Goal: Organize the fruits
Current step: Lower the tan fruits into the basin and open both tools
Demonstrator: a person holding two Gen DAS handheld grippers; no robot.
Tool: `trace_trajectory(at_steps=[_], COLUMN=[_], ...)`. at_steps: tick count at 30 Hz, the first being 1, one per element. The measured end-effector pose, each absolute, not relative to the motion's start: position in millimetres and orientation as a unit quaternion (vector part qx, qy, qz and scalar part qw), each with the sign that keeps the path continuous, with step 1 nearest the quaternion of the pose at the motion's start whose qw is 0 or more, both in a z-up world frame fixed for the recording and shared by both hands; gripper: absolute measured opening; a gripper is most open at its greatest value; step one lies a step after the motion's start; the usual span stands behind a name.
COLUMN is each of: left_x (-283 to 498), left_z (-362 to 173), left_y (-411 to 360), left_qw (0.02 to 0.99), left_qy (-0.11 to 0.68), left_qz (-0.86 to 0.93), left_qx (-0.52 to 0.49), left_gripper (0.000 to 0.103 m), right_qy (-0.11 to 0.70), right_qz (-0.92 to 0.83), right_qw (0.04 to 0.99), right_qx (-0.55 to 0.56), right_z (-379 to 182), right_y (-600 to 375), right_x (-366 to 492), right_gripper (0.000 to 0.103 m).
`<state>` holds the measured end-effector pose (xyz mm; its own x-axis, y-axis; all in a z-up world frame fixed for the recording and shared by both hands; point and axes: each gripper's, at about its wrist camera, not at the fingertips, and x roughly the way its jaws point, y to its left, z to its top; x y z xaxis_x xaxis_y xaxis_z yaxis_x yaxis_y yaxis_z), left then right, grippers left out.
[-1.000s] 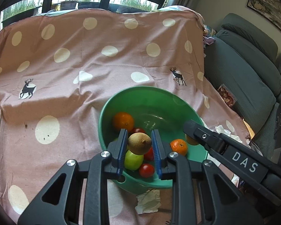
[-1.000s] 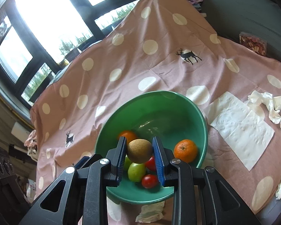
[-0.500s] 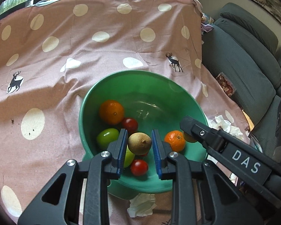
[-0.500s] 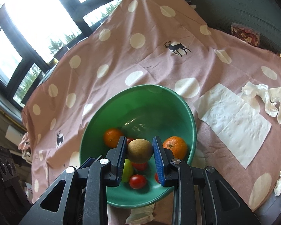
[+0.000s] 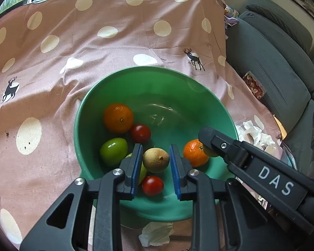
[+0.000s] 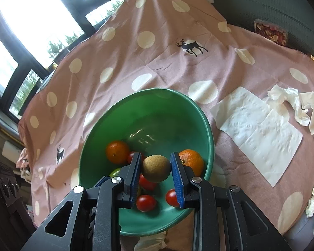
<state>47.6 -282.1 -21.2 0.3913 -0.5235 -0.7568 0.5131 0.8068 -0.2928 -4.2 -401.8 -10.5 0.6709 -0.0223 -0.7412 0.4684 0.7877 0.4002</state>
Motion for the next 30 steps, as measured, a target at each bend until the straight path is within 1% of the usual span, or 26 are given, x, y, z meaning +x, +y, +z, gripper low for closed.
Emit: trace_trajectory(at_steps=[30], left_x=[47.9], left_z=[-29.2], left_y=[-290.0], left_qw=[0.835], left_qy=[0.464], left_qz=[-0.296], left_qx=[0.01], left_gripper=[0.026], right_qy=[0.396], right_qz=[-0.15], right_qw=[0.86], right_qx=[0.286], right_z=[-18.9], right_y=[-403.6], right_x=[0.8], right_gripper=[0.031])
